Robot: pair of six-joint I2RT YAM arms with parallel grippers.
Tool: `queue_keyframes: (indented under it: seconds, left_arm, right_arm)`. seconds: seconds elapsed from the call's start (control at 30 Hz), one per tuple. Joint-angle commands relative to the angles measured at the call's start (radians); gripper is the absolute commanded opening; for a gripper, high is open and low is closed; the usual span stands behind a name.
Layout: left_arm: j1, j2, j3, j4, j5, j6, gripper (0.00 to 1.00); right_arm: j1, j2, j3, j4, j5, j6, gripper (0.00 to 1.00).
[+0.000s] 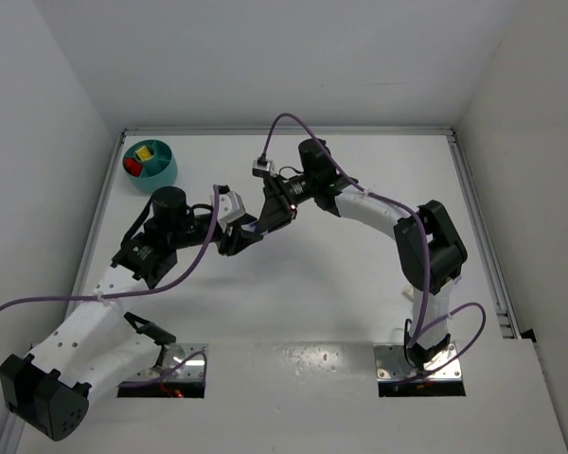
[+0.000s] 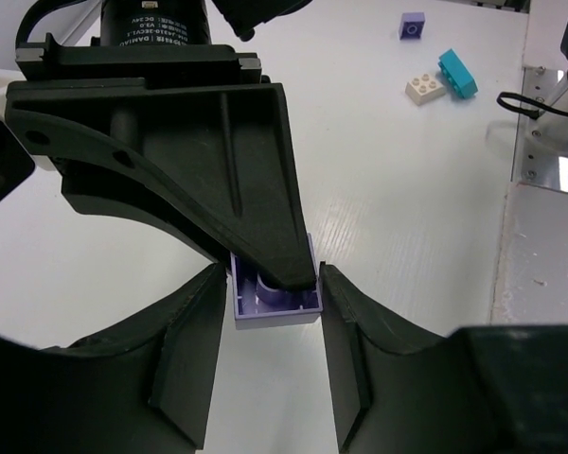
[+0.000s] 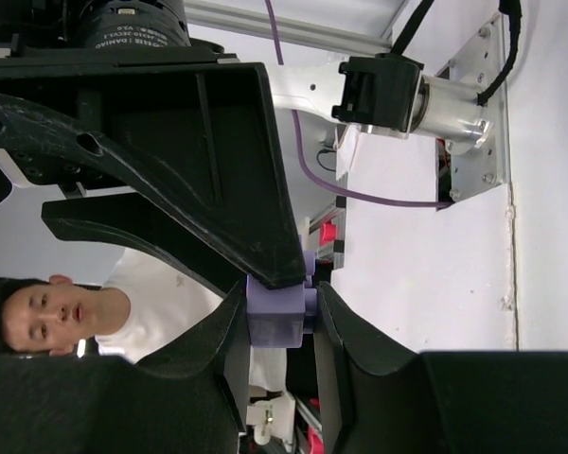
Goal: Sort the legos into containers by color
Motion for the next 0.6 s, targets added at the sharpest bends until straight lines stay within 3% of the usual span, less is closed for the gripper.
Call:
queue_keyframes:
  seconds: [0.0,0.07,0.23,0.3,0.37,0.5,0.57]
  left_arm:
    - [-0.006,0.006,0.008,0.041,-0.01,0.011,0.49]
    - [-0.006,0.006,0.008,0.041,-0.019,0.02,0.48]
    - [-0.006,0.006,-0.001,0.031,-0.04,0.02,0.23]
    - [-0.006,0.006,-0.001,0.031,-0.062,0.002,0.19]
    - [0.02,-0.003,0.023,0.019,-0.076,-0.014,0.16]
    - [0.081,0.033,0.12,-0.159,-0.1,-0.024,0.12]
    - [0.141,0.055,0.187,-0.238,-0.088,-0.024,0.11]
  right_arm:
    - [0.016,-0.029,0.051,0.061,-0.024,0.014,0.0]
    - [0.016,-0.029,0.051,0.061,-0.024,0.014,0.0]
    - [0.016,-0.038,0.051,0.071,-0.024,0.023,0.0]
    - [0.016,-0.038,0.042,0.071,-0.033,0.023,0.17]
    - [-0.012,-0.047,0.009,0.08,-0.033,0.023,0.48]
    - [-0.09,-0.036,0.0,0.121,-0.099,0.023,0.7]
    - [-0.171,-0.021,0.011,0.175,-0.108,0.023,0.74]
